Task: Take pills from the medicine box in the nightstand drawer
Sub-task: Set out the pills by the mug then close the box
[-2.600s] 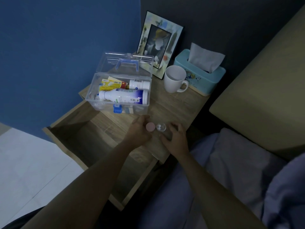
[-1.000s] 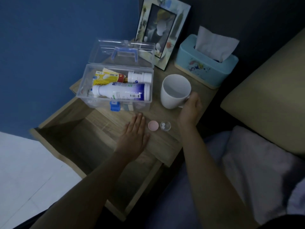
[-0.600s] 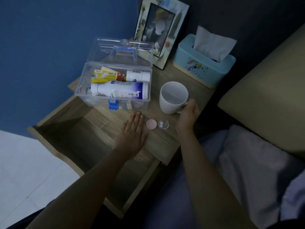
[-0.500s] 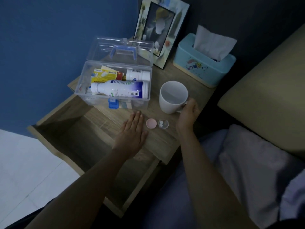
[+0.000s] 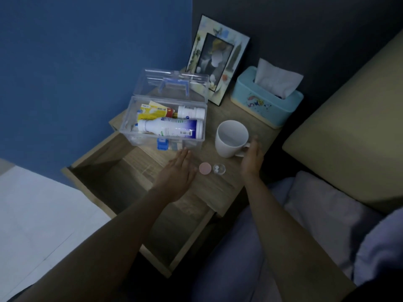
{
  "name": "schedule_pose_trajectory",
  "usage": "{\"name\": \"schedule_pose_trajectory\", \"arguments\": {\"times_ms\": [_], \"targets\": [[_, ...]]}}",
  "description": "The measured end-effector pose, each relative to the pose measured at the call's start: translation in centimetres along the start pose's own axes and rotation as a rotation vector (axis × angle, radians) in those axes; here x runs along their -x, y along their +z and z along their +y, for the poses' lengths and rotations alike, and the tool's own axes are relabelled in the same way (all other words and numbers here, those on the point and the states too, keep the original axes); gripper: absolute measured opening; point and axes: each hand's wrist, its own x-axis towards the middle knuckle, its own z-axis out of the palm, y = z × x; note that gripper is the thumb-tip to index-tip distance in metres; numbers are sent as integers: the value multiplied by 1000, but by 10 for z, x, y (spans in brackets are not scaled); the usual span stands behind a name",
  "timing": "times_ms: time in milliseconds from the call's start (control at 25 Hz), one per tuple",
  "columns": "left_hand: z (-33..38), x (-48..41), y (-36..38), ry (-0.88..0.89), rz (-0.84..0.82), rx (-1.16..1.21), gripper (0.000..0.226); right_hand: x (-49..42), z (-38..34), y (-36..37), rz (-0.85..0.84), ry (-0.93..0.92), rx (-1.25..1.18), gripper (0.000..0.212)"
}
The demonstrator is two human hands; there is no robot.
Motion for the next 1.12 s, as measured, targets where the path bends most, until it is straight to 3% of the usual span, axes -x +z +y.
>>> {"name": "schedule_pose_trajectory", "arguments": {"times_ms": [120,280,400,480,720,920,1120], "targets": [[0,17,-23,37,40,30,55,-4,-17,-7,-5,-98,115,43],[-6,27,-58,26,165,77,53,-11,-67,1,1,-324,226,44],[-24,17,-81,-32,243,44,53,-6,-102,34,-106,-574,322,41],[-42,7,-91,-89,271,51,53,-1,-116,63,-217,-633,385,36],[-102,-32,-104,-308,325,191,53,-28,-107,133,-379,-450,766,50],[-132,-63,-102,-447,290,350,48,-46,-99,172,-425,-182,766,62],[-130,-69,-92,-327,350,489,41,-61,-101,182,-438,-62,740,54]]}}
